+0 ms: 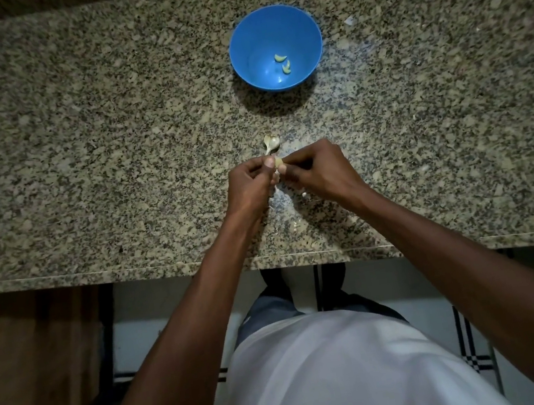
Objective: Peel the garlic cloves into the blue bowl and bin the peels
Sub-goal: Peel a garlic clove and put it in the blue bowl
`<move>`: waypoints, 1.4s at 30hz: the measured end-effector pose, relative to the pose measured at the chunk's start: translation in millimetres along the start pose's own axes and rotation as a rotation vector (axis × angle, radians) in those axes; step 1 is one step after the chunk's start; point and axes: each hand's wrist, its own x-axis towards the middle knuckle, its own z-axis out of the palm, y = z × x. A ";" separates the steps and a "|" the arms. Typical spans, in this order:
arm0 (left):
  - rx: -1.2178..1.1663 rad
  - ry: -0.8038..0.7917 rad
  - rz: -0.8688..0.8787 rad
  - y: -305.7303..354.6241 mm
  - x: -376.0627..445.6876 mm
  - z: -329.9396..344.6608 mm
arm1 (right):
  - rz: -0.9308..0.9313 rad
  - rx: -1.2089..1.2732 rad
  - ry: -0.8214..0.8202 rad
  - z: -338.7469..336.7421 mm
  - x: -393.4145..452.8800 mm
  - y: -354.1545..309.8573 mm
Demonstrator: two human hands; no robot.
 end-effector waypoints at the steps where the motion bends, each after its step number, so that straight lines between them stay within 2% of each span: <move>1: 0.034 -0.003 0.026 0.3 -0.4 0.3 | 0.023 0.031 -0.008 0.4 1.2 0.7; 7: 0.108 -0.012 0.081 2.7 -2.7 3.1 | 0.114 0.411 -0.006 2.3 1.0 8.6; 13: 0.124 0.069 0.089 -11.9 -7.9 -3.8 | 0.149 0.549 -0.027 0.9 2.4 14.2; 19: 0.181 0.073 0.163 -13.3 -12.8 -9.4 | 0.132 0.516 -0.063 0.1 0.2 18.4; 24: 0.013 0.011 0.237 -7.4 -14.0 -11.0 | 0.054 0.381 -0.008 1.9 -1.2 15.4; 31: -0.015 -0.005 0.249 -6.6 -12.8 -13.4 | -0.039 0.276 0.080 2.1 -2.9 8.9; 36: -0.028 0.070 0.231 -5.6 -12.3 -8.0 | -0.016 0.305 0.144 6.4 -3.2 7.0; 42: -0.141 0.099 0.170 -8.8 -11.8 -2.2 | -0.005 0.318 0.116 8.0 -2.2 4.1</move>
